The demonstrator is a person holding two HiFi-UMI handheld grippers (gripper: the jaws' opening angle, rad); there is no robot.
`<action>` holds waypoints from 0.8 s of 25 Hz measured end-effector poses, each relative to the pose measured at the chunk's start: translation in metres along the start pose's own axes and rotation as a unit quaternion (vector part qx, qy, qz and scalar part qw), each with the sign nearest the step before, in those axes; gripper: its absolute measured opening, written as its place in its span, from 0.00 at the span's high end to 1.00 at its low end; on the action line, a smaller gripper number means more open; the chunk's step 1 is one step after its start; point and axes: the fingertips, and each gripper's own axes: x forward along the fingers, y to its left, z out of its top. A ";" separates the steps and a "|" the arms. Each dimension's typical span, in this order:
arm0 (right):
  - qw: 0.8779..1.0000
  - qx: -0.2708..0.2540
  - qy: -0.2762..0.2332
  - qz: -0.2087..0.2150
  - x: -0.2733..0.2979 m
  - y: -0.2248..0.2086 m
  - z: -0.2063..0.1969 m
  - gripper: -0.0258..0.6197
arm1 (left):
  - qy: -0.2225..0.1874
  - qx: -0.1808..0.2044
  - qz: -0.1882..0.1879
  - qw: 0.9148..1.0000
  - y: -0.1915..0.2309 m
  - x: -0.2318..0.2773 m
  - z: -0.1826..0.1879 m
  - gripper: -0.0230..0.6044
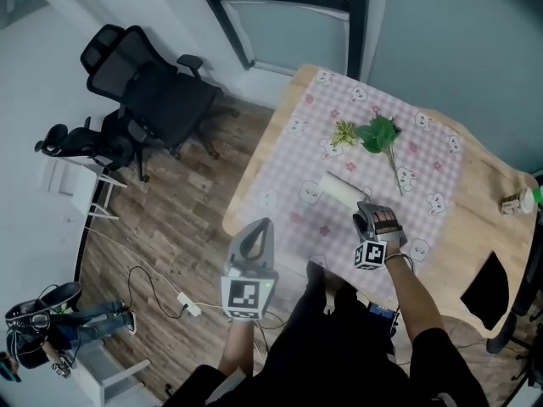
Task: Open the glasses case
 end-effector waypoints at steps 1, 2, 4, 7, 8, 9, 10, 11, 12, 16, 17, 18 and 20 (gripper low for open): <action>1.000 -0.006 0.007 0.009 0.005 0.012 -0.006 0.61 | 0.006 -0.001 0.001 1.000 0.001 -0.003 -0.005 0.97; 1.000 -0.009 0.012 0.014 0.010 0.020 -0.010 0.61 | 0.011 0.001 0.002 1.000 0.003 -0.005 -0.009 0.97; 1.000 -0.013 0.011 0.016 0.018 0.026 -0.012 0.61 | 0.017 0.003 0.005 1.000 0.008 -0.010 -0.014 0.97; 1.000 -0.015 0.013 0.016 0.029 0.024 -0.016 0.61 | 0.023 0.003 0.011 1.000 0.014 -0.012 -0.022 0.97; 1.000 -0.014 0.015 0.016 0.031 0.023 -0.016 0.61 | 0.026 0.004 0.012 1.000 0.015 -0.012 -0.024 0.97; 1.000 -0.015 0.015 0.015 0.032 0.022 -0.015 0.61 | 0.027 0.003 0.012 1.000 0.017 -0.012 -0.025 0.97; 1.000 -0.016 0.013 0.012 0.032 0.020 -0.013 0.64 | 0.027 0.001 0.012 1.000 0.019 -0.011 -0.024 0.97; 1.000 -0.016 0.011 0.009 0.031 0.016 -0.011 0.72 | 0.024 -0.004 0.011 1.000 0.020 -0.011 -0.021 0.97; 1.000 -0.012 0.009 0.004 0.029 0.013 -0.009 0.86 | 0.019 -0.012 0.009 1.000 0.020 -0.011 -0.017 0.97; 1.000 0.030 -0.005 0.000 0.024 0.000 -0.010 0.91 | 0.005 -0.021 0.000 1.000 0.013 -0.007 0.000 0.97; 0.998 0.054 -0.012 0.008 0.024 -0.003 -0.010 0.91 | 0.001 -0.014 -0.004 1.000 0.013 -0.007 0.000 0.97; 0.995 0.092 -0.019 0.020 0.024 -0.007 -0.011 0.91 | -0.001 -0.013 -0.007 1.000 0.012 -0.007 0.000 0.97; 0.975 0.214 -0.035 0.053 0.024 -0.017 -0.018 0.91 | -0.004 -0.035 -0.011 0.999 0.012 -0.009 0.004 0.97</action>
